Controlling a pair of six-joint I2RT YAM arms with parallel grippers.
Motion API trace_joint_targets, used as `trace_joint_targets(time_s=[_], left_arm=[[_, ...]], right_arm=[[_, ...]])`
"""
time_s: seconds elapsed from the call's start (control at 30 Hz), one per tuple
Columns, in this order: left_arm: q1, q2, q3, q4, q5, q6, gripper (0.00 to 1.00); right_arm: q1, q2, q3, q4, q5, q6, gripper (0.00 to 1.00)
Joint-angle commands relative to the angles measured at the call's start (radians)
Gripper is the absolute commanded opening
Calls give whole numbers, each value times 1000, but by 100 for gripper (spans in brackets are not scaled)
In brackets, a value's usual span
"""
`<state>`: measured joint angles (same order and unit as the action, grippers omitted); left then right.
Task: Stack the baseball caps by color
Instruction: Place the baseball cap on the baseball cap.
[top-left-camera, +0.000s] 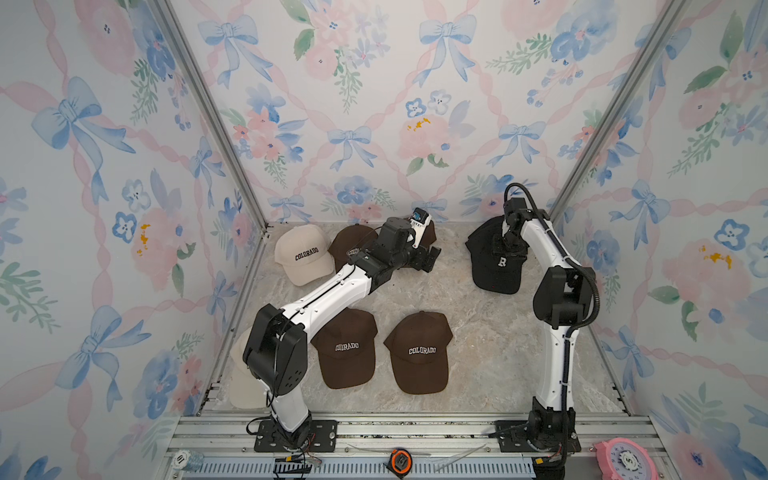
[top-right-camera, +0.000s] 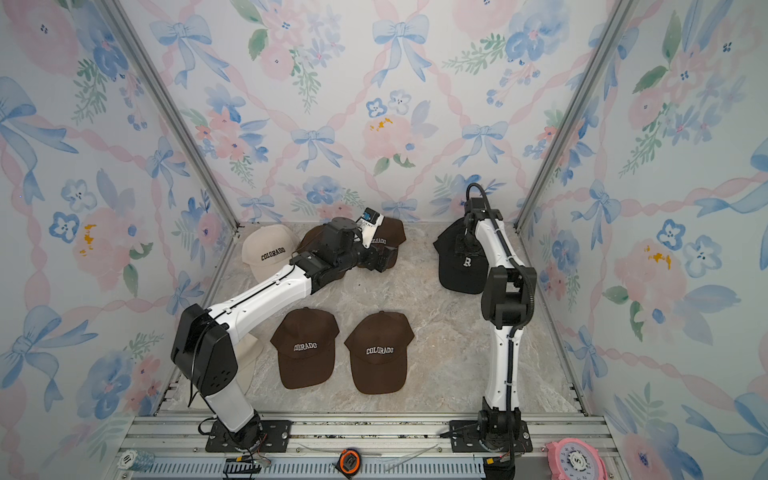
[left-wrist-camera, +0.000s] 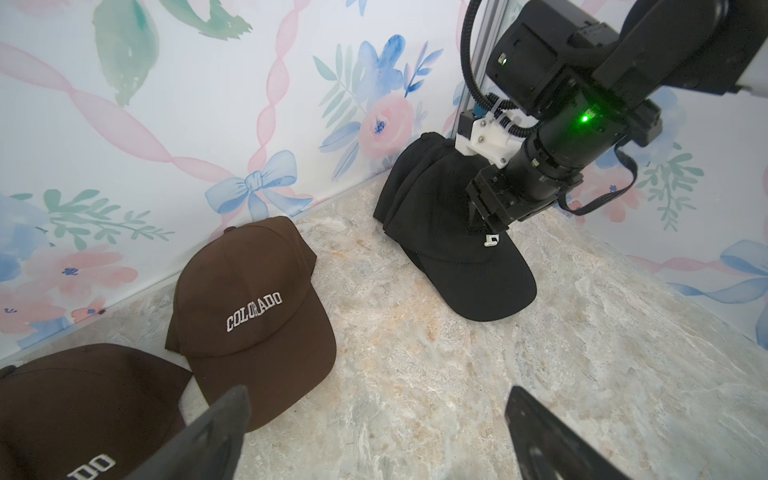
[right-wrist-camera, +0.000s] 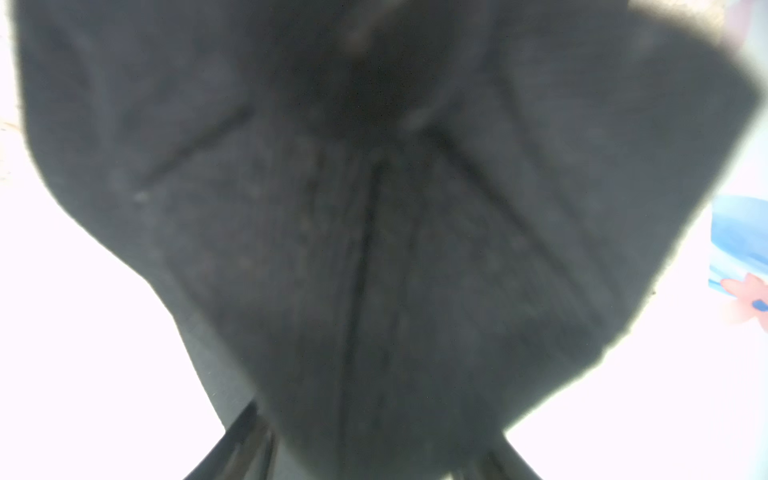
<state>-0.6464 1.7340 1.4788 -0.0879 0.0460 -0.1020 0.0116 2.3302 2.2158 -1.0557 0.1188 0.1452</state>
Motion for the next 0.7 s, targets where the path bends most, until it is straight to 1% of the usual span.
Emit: trace_joint_targets(time_s=[0.0, 0.17, 0.37, 0.53, 0.67], left_arm=[[7, -50, -25, -21, 9, -21, 98], [7, -95, -61, -19, 11, -28, 98], [5, -176, -132, -13, 5, -41, 98], [1, -267, -222, 1, -5, -57, 98], [-6, -349, -303, 12, -11, -81, 98]], right_arm=[[-10, -102, 29, -28, -17, 4, 65], [-10, -188, 17, -35, -26, 13, 66], [-9, -323, -38, -35, -42, 24, 67], [0, -460, -136, -30, -53, 36, 70], [13, -567, -254, -17, -53, 41, 72]])
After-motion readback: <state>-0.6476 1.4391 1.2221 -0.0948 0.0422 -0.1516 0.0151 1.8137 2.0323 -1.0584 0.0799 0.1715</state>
